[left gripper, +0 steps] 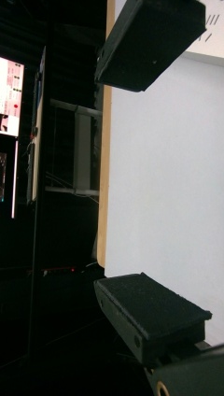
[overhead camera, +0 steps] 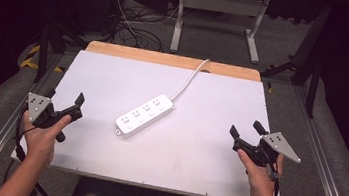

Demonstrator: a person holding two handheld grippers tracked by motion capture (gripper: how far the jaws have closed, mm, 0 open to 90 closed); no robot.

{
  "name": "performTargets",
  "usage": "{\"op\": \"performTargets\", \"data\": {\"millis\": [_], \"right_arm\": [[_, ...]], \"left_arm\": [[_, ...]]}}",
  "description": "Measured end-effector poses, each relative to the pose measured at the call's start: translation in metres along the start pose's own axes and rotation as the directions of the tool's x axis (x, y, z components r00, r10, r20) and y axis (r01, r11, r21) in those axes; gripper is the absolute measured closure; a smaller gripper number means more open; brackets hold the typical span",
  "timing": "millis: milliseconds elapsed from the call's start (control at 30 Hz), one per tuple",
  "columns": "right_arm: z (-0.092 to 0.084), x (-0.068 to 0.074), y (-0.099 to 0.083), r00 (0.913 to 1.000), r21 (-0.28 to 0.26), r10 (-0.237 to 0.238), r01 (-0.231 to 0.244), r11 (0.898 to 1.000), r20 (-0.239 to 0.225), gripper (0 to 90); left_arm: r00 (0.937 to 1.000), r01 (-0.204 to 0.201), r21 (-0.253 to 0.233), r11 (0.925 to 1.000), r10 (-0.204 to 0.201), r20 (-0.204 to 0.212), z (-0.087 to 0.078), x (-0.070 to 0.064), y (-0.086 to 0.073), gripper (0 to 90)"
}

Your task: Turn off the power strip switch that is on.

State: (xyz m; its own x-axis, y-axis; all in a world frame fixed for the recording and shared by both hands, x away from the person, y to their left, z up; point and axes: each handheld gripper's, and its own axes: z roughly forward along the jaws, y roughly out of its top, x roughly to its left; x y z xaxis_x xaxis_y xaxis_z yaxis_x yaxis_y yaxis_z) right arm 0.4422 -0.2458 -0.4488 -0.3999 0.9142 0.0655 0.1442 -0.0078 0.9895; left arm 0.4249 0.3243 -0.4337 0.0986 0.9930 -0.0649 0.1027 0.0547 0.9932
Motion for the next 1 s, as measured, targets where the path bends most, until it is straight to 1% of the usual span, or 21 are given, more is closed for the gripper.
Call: {"op": "performTargets", "data": {"millis": [33,100,200,233,267,300,333,367,400,433,467,567,600,633,667,700,733,767,800,867,1000], "right_arm": [[0.000,0.002,0.000,0.9996,-0.002,-0.014,0.014,1.000,-0.027,19.8],[0.000,0.005,0.000,0.9990,0.005,-0.028,0.028,1.000,-0.034,20.0],[-0.001,0.006,0.000,0.9989,0.012,-0.037,0.037,0.999,-0.029,21.4],[-0.002,0.006,0.000,0.9980,0.016,-0.040,0.041,0.999,-0.048,28.8],[-0.002,0.006,0.000,0.9975,0.016,-0.039,0.040,0.999,-0.059,31.5],[-0.002,0.006,0.000,0.9975,0.016,-0.039,0.040,0.999,-0.059,31.5],[-0.002,0.005,0.000,0.9954,0.022,-0.052,0.054,0.998,-0.081,41.4],[-0.002,0.005,0.000,0.9942,0.022,-0.053,0.056,0.998,-0.093,48.2],[-0.003,0.005,-0.001,0.9923,0.024,-0.059,0.062,0.998,-0.109,57.4],[-0.003,0.005,-0.001,0.9923,0.024,-0.059,0.062,0.998,-0.109,57.4],[-0.004,0.006,0.000,0.9893,0.030,-0.055,0.059,0.998,-0.135,73.6],[-0.006,0.008,0.002,0.9853,0.036,-0.028,0.034,0.999,-0.169,89.1],[-0.006,0.008,0.002,0.9853,0.036,-0.028,0.034,0.999,-0.169,89.1],[-0.007,0.011,0.005,0.9813,0.041,-0.027,0.036,0.999,-0.190,90.0],[-0.006,0.012,0.007,0.9781,0.053,-0.046,0.058,0.997,-0.203,90.0],[-0.006,0.012,0.007,0.9781,0.053,-0.046,0.058,0.997,-0.203,90.0],[-0.004,0.015,0.012,0.9745,0.104,-0.062,0.086,0.991,-0.216,90.0],[-0.004,0.015,0.012,0.9745,0.104,-0.062,0.086,0.991,-0.216,90.0],[0.000,0.019,0.019,0.9751,0.129,-0.063,0.092,0.987,-0.213,90.0],[0.002,0.021,0.021,0.9751,0.133,-0.064,0.094,0.987,-0.212,90.0],[0.017,0.032,0.035,0.9738,0.180,-0.066,0.106,0.978,-0.217,90.0]], "left_arm": [[1.0000,0.003,-0.001,1.0000,-0.003,0.001,0.000,0.000,0.000,5.0],[1.0000,0.004,0.000,1.0000,-0.004,0.001,0.000,0.001,0.000,5.2],[1.0000,0.004,-0.001,1.0000,-0.004,0.004,0.000,0.000,0.000,5.3],[1.0000,-0.001,-0.002,1.0000,0.001,0.005,0.000,-0.001,0.001,5.3],[1.0000,-0.001,-0.004,1.0000,0.001,0.006,0.000,-0.002,0.001,5.3],[1.0000,-0.001,-0.004,1.0000,0.001,0.006,0.000,-0.002,0.001,5.3],[0.9999,-0.007,-0.002,1.0000,0.007,0.008,0.000,-0.002,0.001,5.3],[0.9999,-0.007,-0.002,1.0000,0.007,0.008,0.000,-0.002,0.001,5.3],[1.0000,-0.005,-0.001,1.0000,0.005,0.007,0.000,-0.002,0.000,5.4],[1.0000,-0.005,-0.001,1.0000,0.005,0.007,0.000,-0.001,0.000,5.4],[1.0000,-0.004,0.000,1.0000,0.004,0.005,0.000,-0.001,0.000,5.6],[1.0000,0.001,-0.003,1.0000,-0.001,0.005,-0.001,-0.001,0.001,5.6],[1.0000,0.001,-0.003,1.0000,-0.001,0.005,-0.001,-0.001,0.001,5.6],[1.0000,-0.003,-0.005,1.0000,0.003,0.006,-0.001,-0.001,0.001,5.6],[1.0000,-0.003,-0.005,1.0000,0.003,0.006,-0.001,-0.001,0.001,5.7],[1.0000,-0.004,-0.004,1.0000,0.004,0.007,-0.001,-0.001,0.001,5.7],[1.0000,-0.001,-0.003,1.0000,0.001,0.005,-0.001,-0.002,0.001,5.8],[1.0000,-0.001,-0.003,1.0000,0.001,0.005,-0.001,-0.002,0.001,6.1],[0.9999,-0.008,0.001,1.0000,0.008,0.006,0.000,-0.001,0.001,6.2],[0.9999,-0.010,0.006,0.9999,0.010,0.004,0.000,-0.002,0.000,6.2],[0.9996,-0.027,0.009,0.9996,0.026,0.006,0.000,-0.003,0.000,6.2]]}}
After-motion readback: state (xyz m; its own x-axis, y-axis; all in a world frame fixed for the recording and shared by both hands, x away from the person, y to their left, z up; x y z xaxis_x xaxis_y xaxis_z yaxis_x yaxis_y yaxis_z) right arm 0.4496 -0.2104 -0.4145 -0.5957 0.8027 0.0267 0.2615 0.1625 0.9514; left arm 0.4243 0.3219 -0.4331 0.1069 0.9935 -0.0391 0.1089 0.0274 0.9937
